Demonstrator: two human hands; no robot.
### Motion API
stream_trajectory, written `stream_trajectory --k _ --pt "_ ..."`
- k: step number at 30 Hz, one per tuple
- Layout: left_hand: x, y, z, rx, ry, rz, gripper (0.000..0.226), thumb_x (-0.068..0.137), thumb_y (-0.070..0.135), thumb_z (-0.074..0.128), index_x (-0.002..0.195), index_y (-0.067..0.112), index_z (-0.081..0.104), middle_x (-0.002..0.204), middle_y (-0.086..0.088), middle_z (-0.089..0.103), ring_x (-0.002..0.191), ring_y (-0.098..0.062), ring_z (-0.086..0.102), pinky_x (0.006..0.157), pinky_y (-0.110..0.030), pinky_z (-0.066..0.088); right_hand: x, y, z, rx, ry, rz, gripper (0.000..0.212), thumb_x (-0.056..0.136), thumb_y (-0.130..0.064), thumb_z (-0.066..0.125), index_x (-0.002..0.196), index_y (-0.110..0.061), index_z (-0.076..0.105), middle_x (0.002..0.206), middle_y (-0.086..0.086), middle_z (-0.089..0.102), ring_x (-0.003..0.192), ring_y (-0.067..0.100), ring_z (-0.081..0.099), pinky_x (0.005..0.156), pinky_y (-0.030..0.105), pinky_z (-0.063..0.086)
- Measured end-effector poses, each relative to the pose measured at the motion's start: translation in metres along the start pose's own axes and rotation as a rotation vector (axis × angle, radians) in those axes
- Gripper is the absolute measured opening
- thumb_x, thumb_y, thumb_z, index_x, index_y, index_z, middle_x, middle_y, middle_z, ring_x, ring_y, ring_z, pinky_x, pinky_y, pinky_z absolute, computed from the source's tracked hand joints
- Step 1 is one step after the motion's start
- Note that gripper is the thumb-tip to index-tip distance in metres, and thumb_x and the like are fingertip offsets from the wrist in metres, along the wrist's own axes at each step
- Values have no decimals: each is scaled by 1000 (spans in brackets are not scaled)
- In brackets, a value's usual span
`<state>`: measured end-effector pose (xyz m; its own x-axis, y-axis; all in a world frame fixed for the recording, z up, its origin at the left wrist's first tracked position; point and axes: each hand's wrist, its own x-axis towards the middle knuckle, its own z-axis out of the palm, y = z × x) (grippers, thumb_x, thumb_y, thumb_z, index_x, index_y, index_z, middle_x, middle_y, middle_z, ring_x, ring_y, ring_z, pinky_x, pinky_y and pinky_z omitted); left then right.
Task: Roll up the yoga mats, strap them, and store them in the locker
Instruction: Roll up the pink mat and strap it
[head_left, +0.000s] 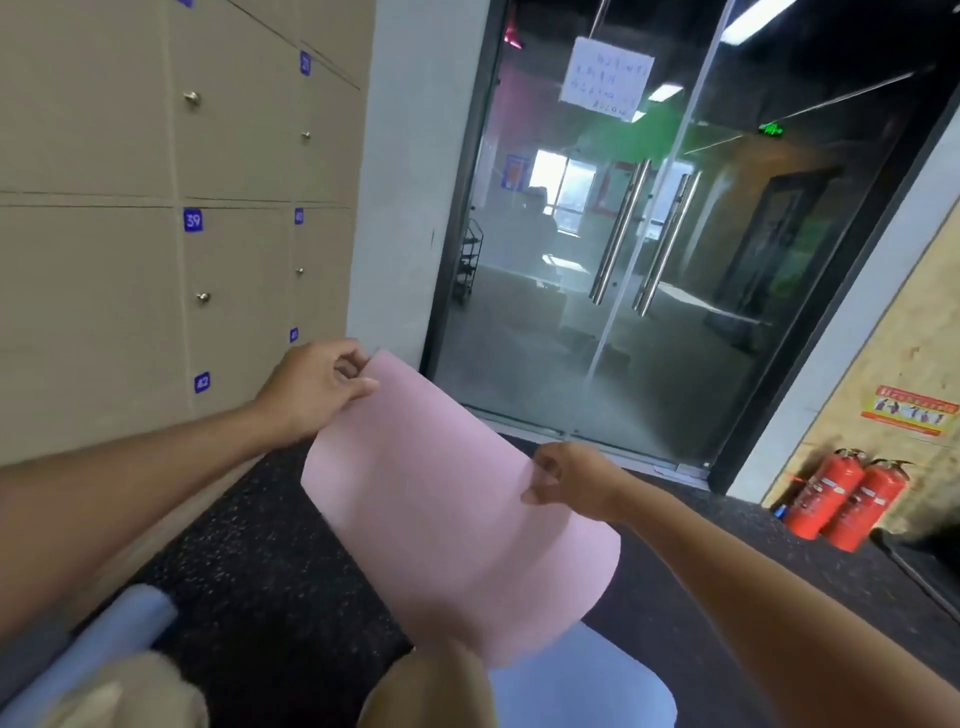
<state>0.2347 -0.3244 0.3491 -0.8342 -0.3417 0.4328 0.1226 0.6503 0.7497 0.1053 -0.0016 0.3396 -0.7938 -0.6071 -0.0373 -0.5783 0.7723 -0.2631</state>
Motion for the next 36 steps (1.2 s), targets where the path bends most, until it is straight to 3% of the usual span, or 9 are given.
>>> stream_trajectory --k 4,8,13,16,20,26,29,32,36 --pt "-33 -34 -51 0 -48 -36 12 90 8 77 87 5 66 77 -9 71 64 -15 60 66 -26 53 -1 -41 18 14 87 -132 25 88 -31 79 84 -27 55 80 -11 56 73 15 50 61 18 37" --pt "-66 -59 -99 30 -91 -51 12 87 12 81 87 11 69 78 4 72 69 -7 63 74 -29 51 -7 -80 38 81 114 -252 20 89 -28 78 87 -31 59 82 -11 62 76 14 55 66 29 44" --pt "-95 -64 -139 149 -136 -91 51 67 66 82 89 21 74 86 0 74 78 -18 66 80 -34 52 -21 -119 54 48 136 -379 13 90 -25 76 93 -26 63 89 -9 64 82 17 57 73 36 47" --pt "-102 -54 -144 291 -274 -85 54 64 81 74 83 30 76 83 8 74 79 -14 67 78 -35 52 -26 -133 56 31 214 -428 13 90 -22 76 93 -23 64 88 -9 60 81 18 54 72 34 42" --pt "-103 -40 -137 385 -334 33 16 88 43 78 83 29 75 79 11 73 77 -12 67 76 -42 55 -35 -144 48 53 337 -474 13 89 -17 77 97 -14 68 88 -5 63 84 21 58 73 35 45" --pt "-117 2 -151 486 -264 202 19 86 56 62 81 38 66 82 18 69 80 -4 62 71 -36 51 -72 -146 21 32 492 -562 16 88 -14 79 101 -8 70 94 4 70 89 28 63 78 44 54" --pt "-139 25 -161 512 -269 276 13 90 48 66 82 39 64 81 17 67 81 -6 61 68 -31 47 -107 -147 14 22 554 -593 19 86 -13 81 101 -8 71 94 3 70 87 29 65 76 43 56" --pt "-171 45 -166 553 -270 355 13 94 40 72 83 35 66 81 16 67 82 -8 60 66 -25 42 -148 -150 15 20 581 -613 20 85 -13 83 101 -9 72 92 0 69 84 26 65 73 37 55" --pt "-227 64 -169 528 -305 375 26 90 59 55 80 36 65 78 16 64 79 -9 60 65 -20 41 -211 -153 28 108 507 -602 19 84 -17 83 100 -13 73 91 -11 68 85 8 59 78 21 47"
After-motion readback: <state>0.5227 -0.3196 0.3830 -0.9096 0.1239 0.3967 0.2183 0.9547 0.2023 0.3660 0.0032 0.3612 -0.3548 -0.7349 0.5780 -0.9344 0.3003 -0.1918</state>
